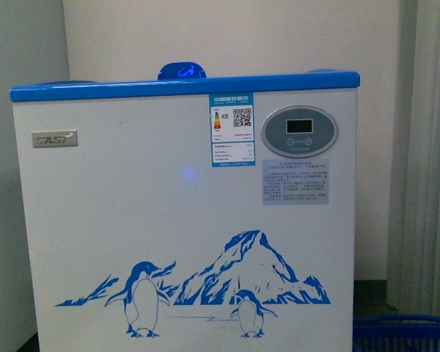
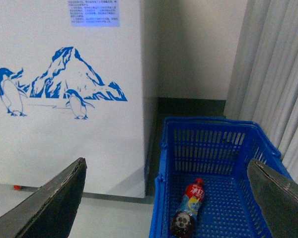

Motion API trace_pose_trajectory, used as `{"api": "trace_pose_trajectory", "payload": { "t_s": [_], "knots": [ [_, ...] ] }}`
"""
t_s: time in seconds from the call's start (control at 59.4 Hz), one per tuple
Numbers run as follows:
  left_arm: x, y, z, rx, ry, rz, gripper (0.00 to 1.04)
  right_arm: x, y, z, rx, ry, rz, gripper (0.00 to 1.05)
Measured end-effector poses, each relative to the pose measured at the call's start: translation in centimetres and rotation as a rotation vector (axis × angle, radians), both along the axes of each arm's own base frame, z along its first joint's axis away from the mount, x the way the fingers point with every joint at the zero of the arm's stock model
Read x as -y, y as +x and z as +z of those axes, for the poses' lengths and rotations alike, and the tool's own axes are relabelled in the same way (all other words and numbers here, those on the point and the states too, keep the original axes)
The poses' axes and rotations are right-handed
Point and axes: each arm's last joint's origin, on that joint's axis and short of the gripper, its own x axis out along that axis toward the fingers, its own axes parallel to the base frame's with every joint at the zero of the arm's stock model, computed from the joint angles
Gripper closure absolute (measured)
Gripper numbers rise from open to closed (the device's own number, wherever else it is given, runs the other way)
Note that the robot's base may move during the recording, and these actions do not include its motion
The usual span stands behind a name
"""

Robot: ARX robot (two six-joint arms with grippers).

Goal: Put drink in fridge

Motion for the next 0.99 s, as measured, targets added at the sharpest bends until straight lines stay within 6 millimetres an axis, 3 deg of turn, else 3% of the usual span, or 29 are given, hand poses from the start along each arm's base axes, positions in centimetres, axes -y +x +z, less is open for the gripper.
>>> {"api": "trace_pose_trajectory", "payload": {
  "t_s": [0.943,0.993],
  "knots": [
    [0.00,0.00,0.00,0.000,0.000,0.000,0.08,0.01,0.00,-0.01,-0.001,0.000,-0.003,0.08],
    [0.00,0.00,0.00,0.000,0.000,0.000,0.08,0.05,0.10,-0.22,-0.070,0.023,-0.056,0.08]
  ]
}}
